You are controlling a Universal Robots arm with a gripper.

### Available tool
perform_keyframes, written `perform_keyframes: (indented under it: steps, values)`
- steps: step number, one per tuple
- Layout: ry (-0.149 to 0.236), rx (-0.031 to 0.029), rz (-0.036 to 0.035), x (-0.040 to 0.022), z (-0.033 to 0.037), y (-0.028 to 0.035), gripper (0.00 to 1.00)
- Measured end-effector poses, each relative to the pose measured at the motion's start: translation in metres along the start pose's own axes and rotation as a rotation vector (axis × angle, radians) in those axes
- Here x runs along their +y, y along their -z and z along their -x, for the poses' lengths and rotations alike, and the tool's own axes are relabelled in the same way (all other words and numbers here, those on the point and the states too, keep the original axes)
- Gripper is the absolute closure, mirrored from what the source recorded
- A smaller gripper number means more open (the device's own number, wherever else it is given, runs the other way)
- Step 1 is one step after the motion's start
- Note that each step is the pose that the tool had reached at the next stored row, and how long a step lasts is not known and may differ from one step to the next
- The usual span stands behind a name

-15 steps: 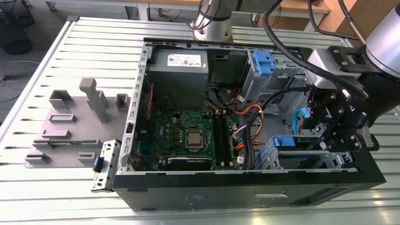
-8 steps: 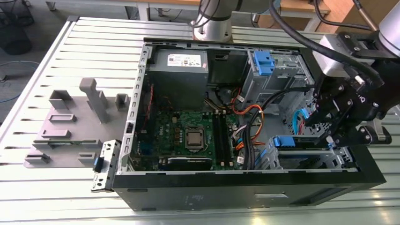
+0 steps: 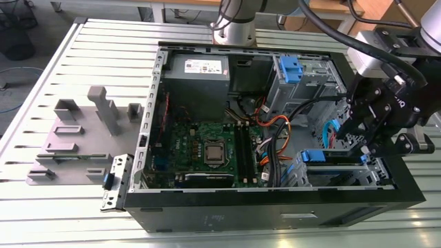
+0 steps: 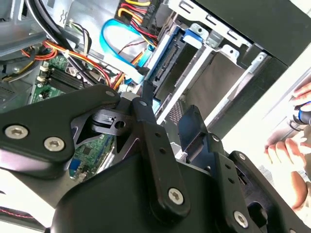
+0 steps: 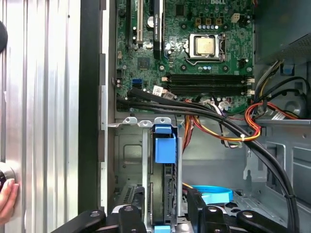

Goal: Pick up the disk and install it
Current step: 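Insert the first disk wire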

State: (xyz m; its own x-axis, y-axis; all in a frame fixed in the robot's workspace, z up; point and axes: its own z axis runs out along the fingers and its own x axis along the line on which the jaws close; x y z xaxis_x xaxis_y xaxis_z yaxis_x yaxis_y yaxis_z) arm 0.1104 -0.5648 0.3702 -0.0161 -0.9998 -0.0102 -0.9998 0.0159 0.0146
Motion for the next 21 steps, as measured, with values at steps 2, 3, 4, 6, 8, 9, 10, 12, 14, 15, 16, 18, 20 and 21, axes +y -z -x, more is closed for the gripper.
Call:
perform_keyframes:
  steps: [2,3,4,6,8,9,10,12,14,15,16,18,20,21]
  values:
    - [0.0,0.0,0.0,0.0001,0.0034,-0.0002,0.52]
    - [0.0,0.0,0.0,0.0,0.0048,-0.0004,0.52]
    - [0.0,0.0,0.0,0.0,0.0056,-0.0006,0.52]
    - [0.0,0.0,0.0,-0.0002,0.0069,-0.0013,0.52]
    - [0.0,-0.0001,0.0,-0.0006,0.0078,-0.0025,0.52]
    - [0.0,0.0001,0.0,-0.0007,0.0084,-0.003,0.52]
    - [0.0,-0.0001,0.0,-0.0009,0.0088,-0.0038,0.52]
    - [0.0,0.0,0.0,-0.0014,0.0099,-0.005,0.52]
    - [0.0,-0.0001,0.0,-0.0019,0.0109,-0.0063,0.52]
    - [0.0,-0.0002,0.0,-0.0022,0.0113,-0.0069,0.52]
    - [0.0,-0.0002,0.0,-0.0024,0.0118,-0.0076,0.52]
    - [0.0,0.0,0.0,-0.0032,0.0124,-0.0089,0.52]
    - [0.0,0.0001,0.0,-0.0038,0.0125,-0.0111,0.52]
    - [0.0,0.0,0.0,-0.004,0.0125,-0.0123,0.52]
